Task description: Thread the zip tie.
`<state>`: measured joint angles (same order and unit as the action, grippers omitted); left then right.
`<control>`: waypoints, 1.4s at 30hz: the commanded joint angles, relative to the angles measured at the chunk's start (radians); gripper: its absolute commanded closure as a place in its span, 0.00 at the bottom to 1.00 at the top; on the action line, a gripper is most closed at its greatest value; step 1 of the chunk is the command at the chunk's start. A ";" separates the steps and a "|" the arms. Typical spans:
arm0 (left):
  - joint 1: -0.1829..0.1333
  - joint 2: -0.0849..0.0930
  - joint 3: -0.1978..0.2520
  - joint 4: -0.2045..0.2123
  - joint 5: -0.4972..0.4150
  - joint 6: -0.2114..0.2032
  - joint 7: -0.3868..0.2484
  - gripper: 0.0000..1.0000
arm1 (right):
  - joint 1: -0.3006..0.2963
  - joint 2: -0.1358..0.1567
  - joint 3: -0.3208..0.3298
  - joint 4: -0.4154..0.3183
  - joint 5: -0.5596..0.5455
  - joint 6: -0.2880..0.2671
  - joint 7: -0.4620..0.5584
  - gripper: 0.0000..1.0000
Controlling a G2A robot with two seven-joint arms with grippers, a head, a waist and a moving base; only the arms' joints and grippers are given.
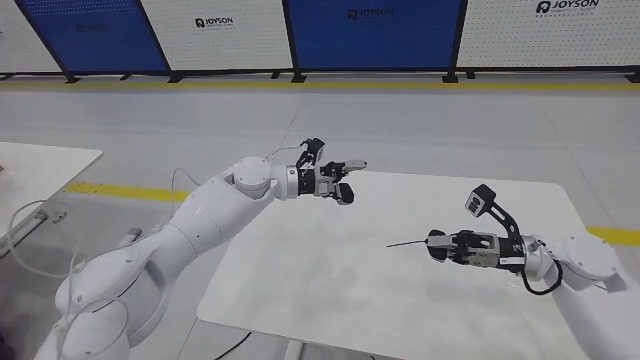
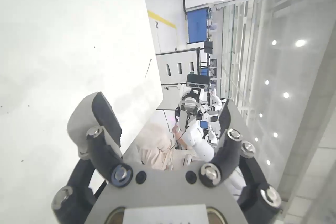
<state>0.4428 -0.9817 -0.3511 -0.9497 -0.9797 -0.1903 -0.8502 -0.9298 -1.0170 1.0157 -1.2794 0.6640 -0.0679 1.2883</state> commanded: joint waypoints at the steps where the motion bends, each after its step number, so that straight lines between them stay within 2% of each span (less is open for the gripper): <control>1: 0.001 0.000 -0.002 0.003 -0.002 0.002 0.013 0.00 | 0.000 0.000 0.000 0.000 0.000 0.000 0.000 1.00; 3: 0.014 -0.003 -0.026 -0.007 -0.008 -0.037 0.117 0.00 | 0.000 0.000 0.000 0.000 0.000 0.000 0.000 1.00; 6: 0.050 -0.008 -0.079 0.028 -0.129 -0.042 0.230 0.00 | 0.000 0.000 0.000 0.000 0.000 0.000 0.000 1.00; 8: 0.067 -0.012 -0.110 0.082 -0.185 -0.059 0.299 0.00 | 0.000 0.000 0.000 0.000 0.000 0.000 0.000 1.00; 9: 0.076 -0.016 -0.124 0.124 -0.197 -0.079 0.390 0.00 | 0.000 0.000 0.000 0.000 0.000 0.000 0.000 1.00; 11: 0.088 -0.027 -0.131 0.155 -0.193 -0.087 0.509 0.00 | 0.000 0.000 0.000 0.000 0.000 0.000 0.000 1.00; 12: 0.095 -0.033 -0.136 0.184 -0.197 -0.085 0.568 0.00 | 0.000 0.000 0.000 0.000 0.000 0.000 0.000 1.00; 14: 0.101 -0.044 -0.131 0.219 -0.163 -0.097 0.652 0.00 | 0.000 0.000 0.000 0.000 0.000 0.000 0.000 1.00; 15: 0.104 -0.051 -0.128 0.234 -0.150 -0.090 0.685 0.00 | 0.000 0.000 0.000 0.000 0.000 0.000 0.000 1.00; 16: 0.107 -0.057 -0.126 0.238 -0.147 -0.082 0.685 0.00 | 0.000 0.000 0.000 0.000 0.000 0.000 0.000 1.00; 26: 0.108 -0.057 -0.127 0.238 -0.146 -0.083 0.689 0.00 | 0.000 0.000 0.000 0.000 0.000 0.000 0.000 1.00; 28: 0.111 -0.058 -0.136 0.236 -0.117 -0.101 0.759 0.00 | 0.000 0.000 0.000 0.000 0.000 0.000 0.000 1.00; 29: 0.115 -0.063 -0.137 0.230 -0.101 -0.088 0.824 0.00 | 0.000 0.000 0.000 0.000 0.000 0.000 0.000 1.00; 32: 0.117 -0.077 -0.141 0.237 -0.086 -0.045 0.931 0.00 | 0.000 0.000 0.000 0.000 0.000 0.000 0.000 1.00; 33: 0.119 -0.085 -0.144 0.252 -0.093 -0.024 0.949 0.00 | 0.000 0.000 0.000 0.000 0.000 0.000 0.000 1.00; 35: 0.117 -0.100 -0.151 0.285 -0.110 -0.010 1.009 0.00 | 0.000 0.000 0.000 0.000 0.000 0.000 0.000 1.00; 38: 0.124 -0.129 -0.156 0.346 -0.128 -0.018 1.082 0.00 | 0.000 0.000 0.000 0.000 0.000 0.000 0.000 1.00; 40: 0.124 -0.145 -0.158 0.379 -0.150 0.015 1.051 0.00 | 0.000 0.000 0.000 0.000 0.000 0.000 0.000 1.00; 42: 0.124 -0.145 -0.158 0.379 -0.150 0.015 1.051 0.00 | 0.000 0.000 0.000 0.000 0.000 0.000 0.000 1.00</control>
<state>0.5670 -1.1273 -0.5087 -0.5696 -1.1298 -0.1764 0.2099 -0.9298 -1.0170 1.0157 -1.2794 0.6640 -0.0679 1.2884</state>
